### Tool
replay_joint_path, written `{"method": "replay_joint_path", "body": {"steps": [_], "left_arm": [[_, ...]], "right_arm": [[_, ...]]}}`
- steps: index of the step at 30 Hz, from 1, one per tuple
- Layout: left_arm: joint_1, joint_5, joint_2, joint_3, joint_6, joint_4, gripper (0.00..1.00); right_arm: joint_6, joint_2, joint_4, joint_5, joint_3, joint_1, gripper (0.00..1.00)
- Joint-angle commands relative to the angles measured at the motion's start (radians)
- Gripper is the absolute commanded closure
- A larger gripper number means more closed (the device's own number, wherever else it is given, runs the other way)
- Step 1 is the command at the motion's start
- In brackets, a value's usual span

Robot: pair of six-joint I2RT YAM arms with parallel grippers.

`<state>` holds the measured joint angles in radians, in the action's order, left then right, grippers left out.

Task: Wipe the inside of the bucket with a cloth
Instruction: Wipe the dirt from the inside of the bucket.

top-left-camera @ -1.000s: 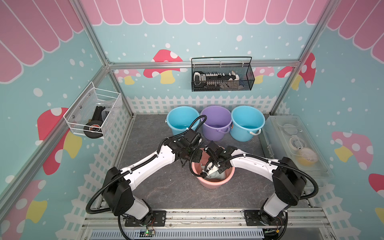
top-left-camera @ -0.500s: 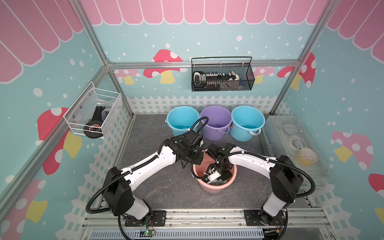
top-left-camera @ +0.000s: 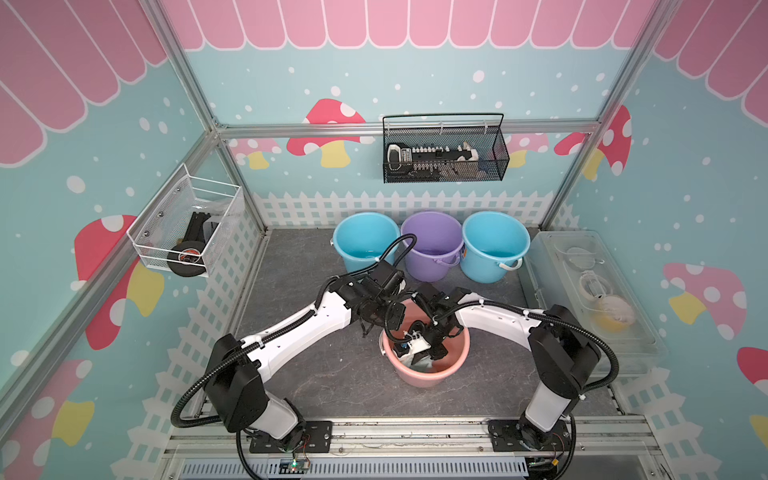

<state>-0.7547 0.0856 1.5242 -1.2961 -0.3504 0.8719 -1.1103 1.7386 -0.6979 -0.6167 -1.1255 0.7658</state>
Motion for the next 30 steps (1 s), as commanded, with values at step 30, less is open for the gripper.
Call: {"method": "replay_joint_path", "body": {"steps": [30], "left_arm": [[-0.017,-0.051,0.012,-0.012,-0.045,-0.103,1.0]], "right_arm": [[-0.184,-0.32,0.398,0.8,0.223,0.113,1.0]]}}
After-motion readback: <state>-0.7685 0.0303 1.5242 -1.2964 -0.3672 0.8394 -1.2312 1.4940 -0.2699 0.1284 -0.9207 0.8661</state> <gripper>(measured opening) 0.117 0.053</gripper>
